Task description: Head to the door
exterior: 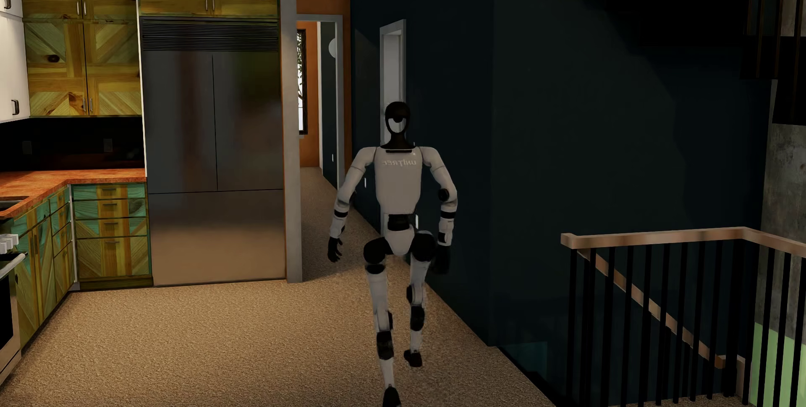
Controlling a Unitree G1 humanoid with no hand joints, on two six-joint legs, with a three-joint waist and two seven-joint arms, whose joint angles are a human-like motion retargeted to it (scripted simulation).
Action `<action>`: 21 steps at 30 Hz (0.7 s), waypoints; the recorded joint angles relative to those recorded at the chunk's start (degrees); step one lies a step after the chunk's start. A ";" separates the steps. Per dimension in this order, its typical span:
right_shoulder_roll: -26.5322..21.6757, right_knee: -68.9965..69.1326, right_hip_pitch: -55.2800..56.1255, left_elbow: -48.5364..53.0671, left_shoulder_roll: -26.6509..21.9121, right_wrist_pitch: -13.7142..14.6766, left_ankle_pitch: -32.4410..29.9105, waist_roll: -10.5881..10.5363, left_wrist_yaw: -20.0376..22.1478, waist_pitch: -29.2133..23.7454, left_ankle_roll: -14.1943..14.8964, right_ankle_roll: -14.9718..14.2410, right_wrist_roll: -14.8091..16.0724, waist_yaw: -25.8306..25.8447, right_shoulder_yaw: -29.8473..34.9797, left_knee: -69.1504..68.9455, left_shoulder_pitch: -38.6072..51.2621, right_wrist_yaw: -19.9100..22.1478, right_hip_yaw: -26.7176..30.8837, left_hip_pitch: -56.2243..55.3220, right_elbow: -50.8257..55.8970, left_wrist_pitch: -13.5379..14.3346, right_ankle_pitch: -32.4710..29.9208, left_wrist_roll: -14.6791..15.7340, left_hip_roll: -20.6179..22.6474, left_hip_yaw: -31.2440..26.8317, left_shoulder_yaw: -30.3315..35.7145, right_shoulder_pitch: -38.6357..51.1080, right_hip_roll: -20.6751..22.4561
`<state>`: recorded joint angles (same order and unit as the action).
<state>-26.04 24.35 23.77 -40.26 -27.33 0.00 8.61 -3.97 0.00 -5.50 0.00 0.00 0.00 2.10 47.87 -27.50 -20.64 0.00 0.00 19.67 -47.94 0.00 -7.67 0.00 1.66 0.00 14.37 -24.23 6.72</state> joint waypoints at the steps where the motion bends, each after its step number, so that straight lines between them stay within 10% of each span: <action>1: 0.04 1.46 -0.24 -2.20 0.62 0.00 -2.39 -0.80 0.00 1.09 0.00 0.00 0.00 1.54 0.17 -1.12 -1.41 0.00 0.00 0.88 -1.08 0.00 -5.20 0.00 -1.34 0.00 3.22 0.79 0.08; 4: 0.27 4.73 -3.37 -12.97 2.68 0.00 -21.88 -4.22 0.00 4.43 0.00 0.00 0.00 -0.63 1.98 -23.75 -4.11 0.00 0.00 -10.64 -3.97 0.00 -5.40 0.00 -9.25 0.00 20.48 2.99 2.46; 7: -0.56 1.86 -15.64 -18.98 3.41 0.00 -9.79 -2.48 0.00 3.12 0.00 0.00 0.00 -9.56 2.49 -46.41 -6.66 0.00 0.00 -27.49 -3.44 0.00 5.79 0.00 -10.80 0.00 30.45 8.69 2.49; 10: -2.29 0.17 -30.75 -19.80 3.46 0.00 -2.97 -0.17 0.00 0.41 0.00 0.00 0.00 -12.94 -10.56 -32.72 -10.46 0.00 0.00 -34.24 3.89 0.00 17.70 0.00 -8.11 0.00 33.94 10.41 0.30; 15: -2.30 -0.16 -44.52 -18.05 3.13 0.00 -17.20 1.40 0.00 -1.43 0.00 0.00 0.00 -13.32 -19.88 0.10 -6.73 0.00 0.00 -34.55 10.37 0.00 22.28 0.00 -6.43 0.00 32.40 11.80 -1.06; 17: -1.60 -1.21 -49.21 -15.41 2.32 0.00 -15.90 2.01 0.00 -1.58 0.00 0.00 0.00 -13.85 -15.88 -5.59 -4.68 0.00 0.00 -34.49 9.23 0.00 18.56 0.00 -6.44 0.00 25.60 9.47 -2.94; 21: 1.44 25.02 -31.03 -12.87 1.49 0.00 -6.00 3.67 0.00 1.27 0.00 0.00 0.00 -12.92 3.44 -7.64 0.29 0.00 0.00 -27.75 -2.12 0.00 -9.63 0.00 -3.16 0.00 13.92 5.25 -6.72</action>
<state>-24.60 49.37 -7.25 -53.13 -25.84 0.00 2.61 -0.30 0.00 -4.23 0.00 0.00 0.00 -10.82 51.31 -35.14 -20.34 0.00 0.00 -8.08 -50.06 0.00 -17.30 0.00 -1.50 0.00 28.29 -18.99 -0.01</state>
